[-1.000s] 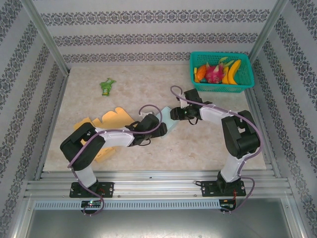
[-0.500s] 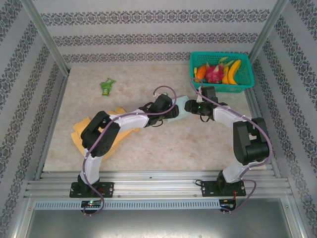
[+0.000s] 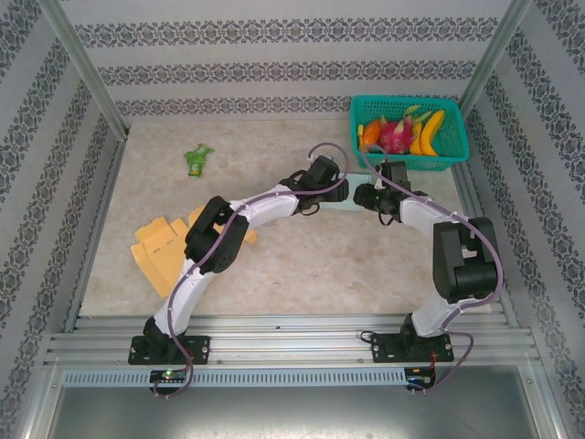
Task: Fold the paper box
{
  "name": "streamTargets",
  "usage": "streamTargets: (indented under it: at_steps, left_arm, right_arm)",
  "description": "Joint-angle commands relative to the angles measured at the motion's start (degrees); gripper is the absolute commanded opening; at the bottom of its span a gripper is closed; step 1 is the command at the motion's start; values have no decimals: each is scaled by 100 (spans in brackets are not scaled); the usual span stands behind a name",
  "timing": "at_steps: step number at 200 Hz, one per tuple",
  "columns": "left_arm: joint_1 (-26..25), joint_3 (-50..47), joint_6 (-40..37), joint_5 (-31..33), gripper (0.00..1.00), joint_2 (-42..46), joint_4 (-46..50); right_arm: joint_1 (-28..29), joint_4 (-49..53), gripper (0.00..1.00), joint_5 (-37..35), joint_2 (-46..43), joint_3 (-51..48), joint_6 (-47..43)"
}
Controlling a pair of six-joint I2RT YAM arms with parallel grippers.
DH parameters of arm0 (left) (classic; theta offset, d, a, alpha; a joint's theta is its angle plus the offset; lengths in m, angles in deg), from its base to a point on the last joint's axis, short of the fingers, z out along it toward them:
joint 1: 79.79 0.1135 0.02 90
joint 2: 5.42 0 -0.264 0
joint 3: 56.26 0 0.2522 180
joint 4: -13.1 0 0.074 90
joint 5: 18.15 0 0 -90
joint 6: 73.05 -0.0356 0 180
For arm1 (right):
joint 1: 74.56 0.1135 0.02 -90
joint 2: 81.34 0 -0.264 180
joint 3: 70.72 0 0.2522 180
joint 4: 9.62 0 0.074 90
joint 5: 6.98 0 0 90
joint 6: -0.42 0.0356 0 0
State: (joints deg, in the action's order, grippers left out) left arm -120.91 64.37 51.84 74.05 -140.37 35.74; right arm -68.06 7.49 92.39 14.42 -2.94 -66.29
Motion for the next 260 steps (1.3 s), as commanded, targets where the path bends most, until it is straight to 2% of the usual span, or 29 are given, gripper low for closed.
streamTargets:
  at_steps: [1, 49, 92, 122, 142, 171, 190, 215, 238, 260]
  left_arm:
    - [-170, 283, -45, -477, 80, -162, 47]
    - [-126, 302, -97, -266, 83, -262, 195]
    - [-72, 204, -197, 92, 89, -16, 456]
    - [40, 81, -194, 250, 96, 263, 735]
    - [114, -428, -198, 317, 96, 716, 563]
    - [116, -1976, -176, 637, 93, 1922, -28]
    - [113, -3005, 85, 1003, 91, 2679, -94]
    - [117, -4230, 322, 1545, 89, 3607, 101]
    - [113, -5260, 185, 1895, 89, 4363, 230]
    - [122, -5926, -159, 2219, 90, 4936, 711]
  right_arm:
    - [17, -283, 46, 364, 206, 256, 28]
    - [-19, -240, 49, 150, 541, 475, -26]
    - [-18, -291, 54, -435, 87, 200, -99]
    - [-26, -166, 56, -567, -188, 54, -128]
    - [-22, -145, 56, -677, -546, -167, -128]
    - [174, -333, 55, -662, -1527, -790, 111]
    - [524, -348, 55, -662, -2192, -1144, 313]
    - [1453, -321, 55, -1140, -3046, -1580, 369]
    - [2390, -305, 55, -1589, -3540, -1881, 294]
    - [3043, -199, 55, -1707, -3710, -1983, 180]
